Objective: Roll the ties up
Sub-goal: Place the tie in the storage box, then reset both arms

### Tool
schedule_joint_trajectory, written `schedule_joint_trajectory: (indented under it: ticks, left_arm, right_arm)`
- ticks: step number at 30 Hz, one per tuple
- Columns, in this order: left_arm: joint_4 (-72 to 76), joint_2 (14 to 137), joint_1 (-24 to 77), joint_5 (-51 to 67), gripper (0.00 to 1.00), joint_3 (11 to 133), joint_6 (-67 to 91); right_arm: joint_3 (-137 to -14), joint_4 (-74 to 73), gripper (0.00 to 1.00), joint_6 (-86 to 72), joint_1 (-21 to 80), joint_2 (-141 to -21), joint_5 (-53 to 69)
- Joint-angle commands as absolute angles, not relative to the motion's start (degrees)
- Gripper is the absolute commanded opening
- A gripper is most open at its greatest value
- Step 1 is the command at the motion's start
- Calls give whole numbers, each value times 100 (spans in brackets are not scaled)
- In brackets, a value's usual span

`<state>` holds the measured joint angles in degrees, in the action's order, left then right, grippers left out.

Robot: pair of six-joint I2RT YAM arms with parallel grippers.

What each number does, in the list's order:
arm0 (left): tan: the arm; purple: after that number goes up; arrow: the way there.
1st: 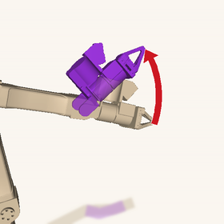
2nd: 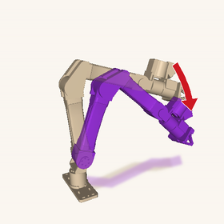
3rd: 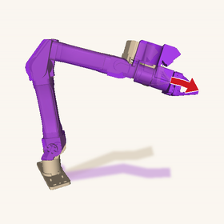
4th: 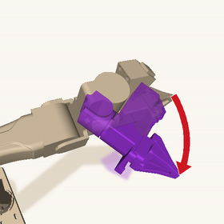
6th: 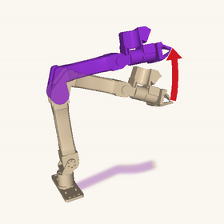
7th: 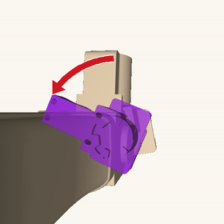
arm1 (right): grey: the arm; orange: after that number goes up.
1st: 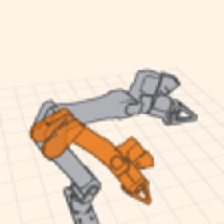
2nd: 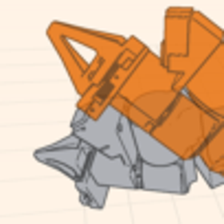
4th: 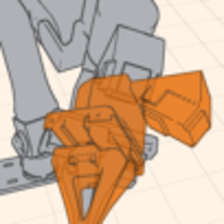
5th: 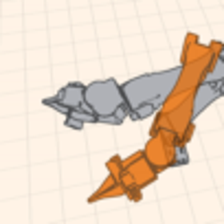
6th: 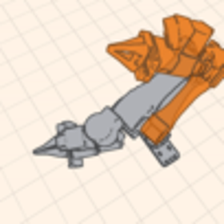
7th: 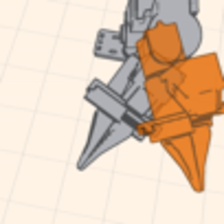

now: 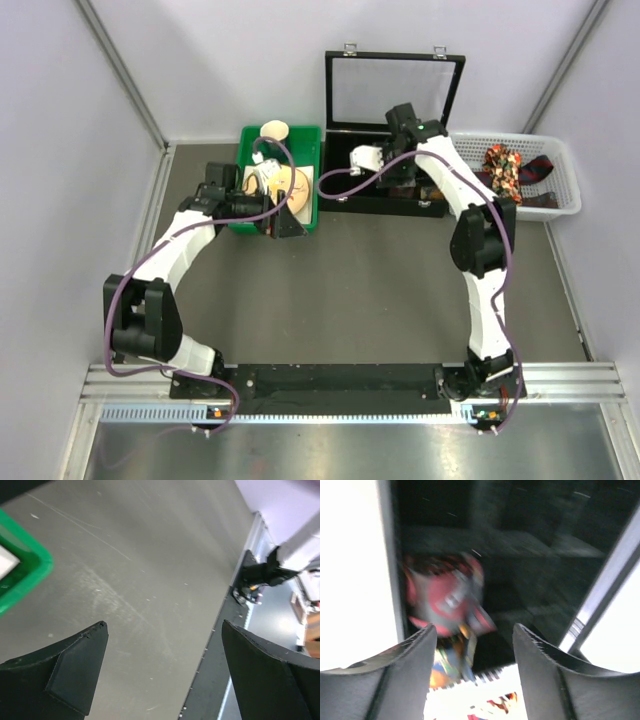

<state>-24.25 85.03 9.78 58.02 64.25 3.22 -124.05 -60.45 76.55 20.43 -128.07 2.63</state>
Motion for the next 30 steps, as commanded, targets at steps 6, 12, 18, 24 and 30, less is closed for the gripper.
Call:
schedule_joint_trajectory:
  ticks: [6, 12, 18, 24, 30]
  left_arm:
    - [-2577, 8043, 888, 4150, 99, 7154, -237]
    - [-2644, 7769, 870, 2803, 99, 7742, -193]
    - [-4129, 8831, 879, 2796, 99, 8999, -905]
    - [-3798, 9176, 975, 2295, 99, 8685, -62]
    - [-3323, 8781, 1230, 1530, 99, 7235, 139]
  right_arm:
    - [-12217, -5354, 82, 6787, 1758, -10937, 580]
    - [-11401, -4317, 99, 4837, 1494, -9303, 748]
    - [-9459, -3656, 99, 2974, 1336, -7631, 650]
    - [-7055, -3411, 99, 1180, 1257, -6373, 888]
    - [-5250, -3050, 99, 229, 1108, -5818, 1256]
